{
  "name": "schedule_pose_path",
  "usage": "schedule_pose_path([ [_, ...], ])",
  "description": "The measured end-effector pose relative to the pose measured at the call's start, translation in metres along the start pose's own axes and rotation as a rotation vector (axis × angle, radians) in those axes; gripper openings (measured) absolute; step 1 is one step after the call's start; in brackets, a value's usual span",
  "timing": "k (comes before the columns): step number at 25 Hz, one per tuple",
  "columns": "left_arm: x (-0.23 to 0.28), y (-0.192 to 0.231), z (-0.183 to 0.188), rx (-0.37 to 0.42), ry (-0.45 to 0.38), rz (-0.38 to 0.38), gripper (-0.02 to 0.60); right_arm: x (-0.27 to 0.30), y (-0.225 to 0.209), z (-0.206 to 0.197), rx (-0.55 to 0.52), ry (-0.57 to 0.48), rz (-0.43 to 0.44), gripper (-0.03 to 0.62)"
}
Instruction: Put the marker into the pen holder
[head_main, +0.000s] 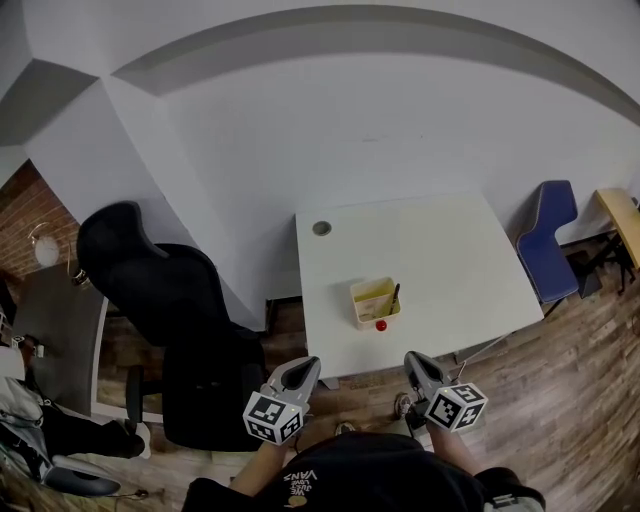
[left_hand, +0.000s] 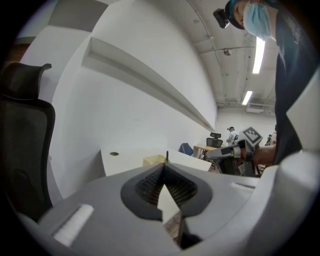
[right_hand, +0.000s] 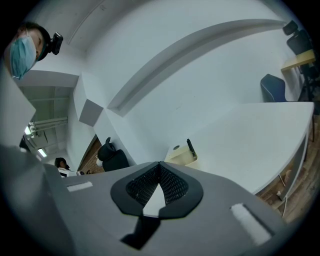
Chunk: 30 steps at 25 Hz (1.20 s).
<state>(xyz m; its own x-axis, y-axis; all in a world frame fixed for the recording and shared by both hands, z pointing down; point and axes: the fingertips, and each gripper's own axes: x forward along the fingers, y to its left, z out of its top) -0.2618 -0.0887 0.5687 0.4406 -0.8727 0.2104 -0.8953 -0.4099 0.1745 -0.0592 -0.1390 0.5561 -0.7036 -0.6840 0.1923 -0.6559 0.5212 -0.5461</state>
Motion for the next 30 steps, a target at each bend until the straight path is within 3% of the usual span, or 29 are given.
schedule_pose_path([
  [30,0.004,-0.003,0.000,-0.005,0.001,0.021,0.052,0.008,-0.012,0.002,-0.024,0.022,-0.036,0.002],
])
